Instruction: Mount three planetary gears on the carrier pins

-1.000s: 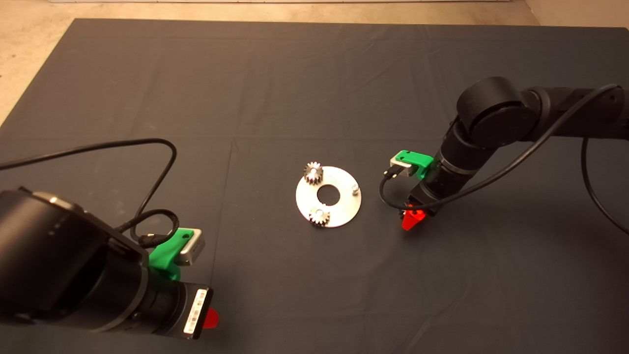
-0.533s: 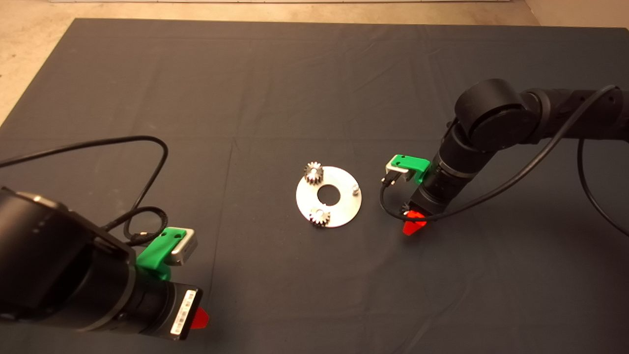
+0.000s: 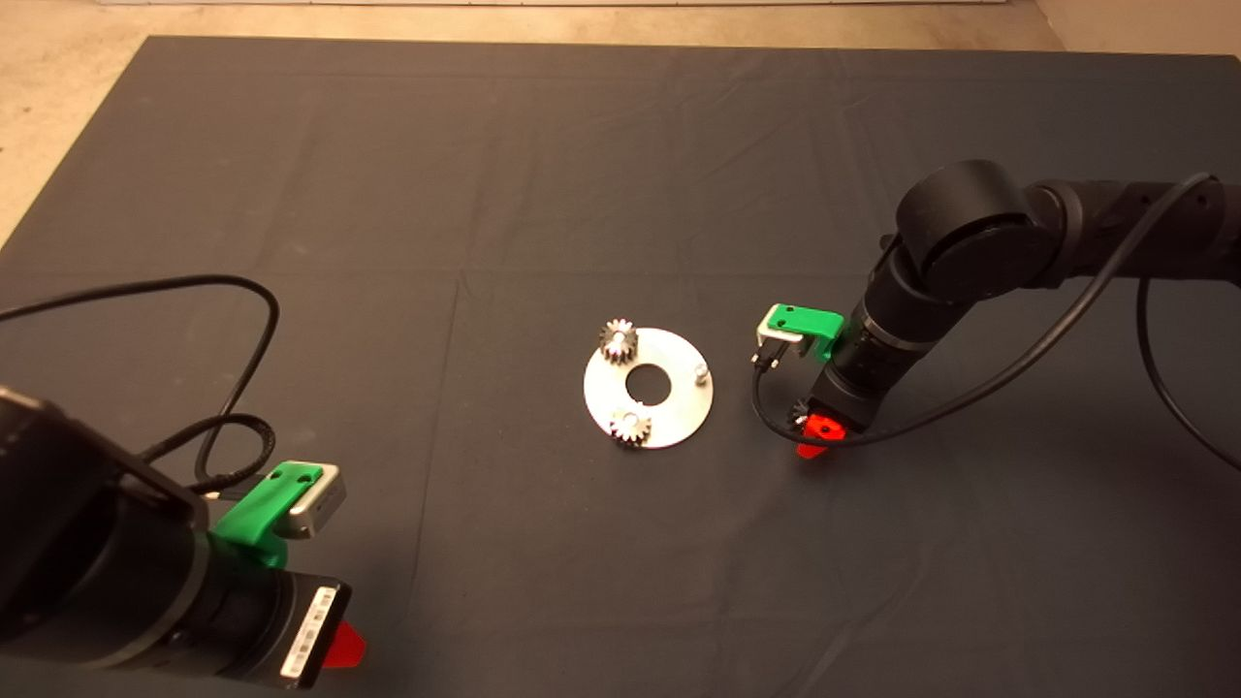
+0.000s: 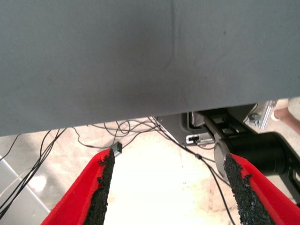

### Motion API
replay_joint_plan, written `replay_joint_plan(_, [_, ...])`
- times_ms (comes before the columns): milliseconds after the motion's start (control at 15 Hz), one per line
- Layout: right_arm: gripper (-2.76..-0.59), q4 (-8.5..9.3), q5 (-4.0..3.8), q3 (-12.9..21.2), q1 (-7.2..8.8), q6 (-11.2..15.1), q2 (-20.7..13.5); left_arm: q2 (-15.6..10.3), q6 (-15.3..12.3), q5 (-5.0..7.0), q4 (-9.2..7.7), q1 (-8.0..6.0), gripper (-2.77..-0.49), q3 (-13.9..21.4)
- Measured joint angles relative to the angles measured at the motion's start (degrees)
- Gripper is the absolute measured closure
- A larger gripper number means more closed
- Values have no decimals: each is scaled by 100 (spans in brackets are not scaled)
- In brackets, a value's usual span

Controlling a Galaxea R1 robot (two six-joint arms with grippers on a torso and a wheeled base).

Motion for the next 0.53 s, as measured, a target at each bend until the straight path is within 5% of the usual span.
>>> replay_joint_plan(533, [-240, -432, 2, -2, -219, -71, 0, -30, 124, 2, -94, -13, -161, 0])
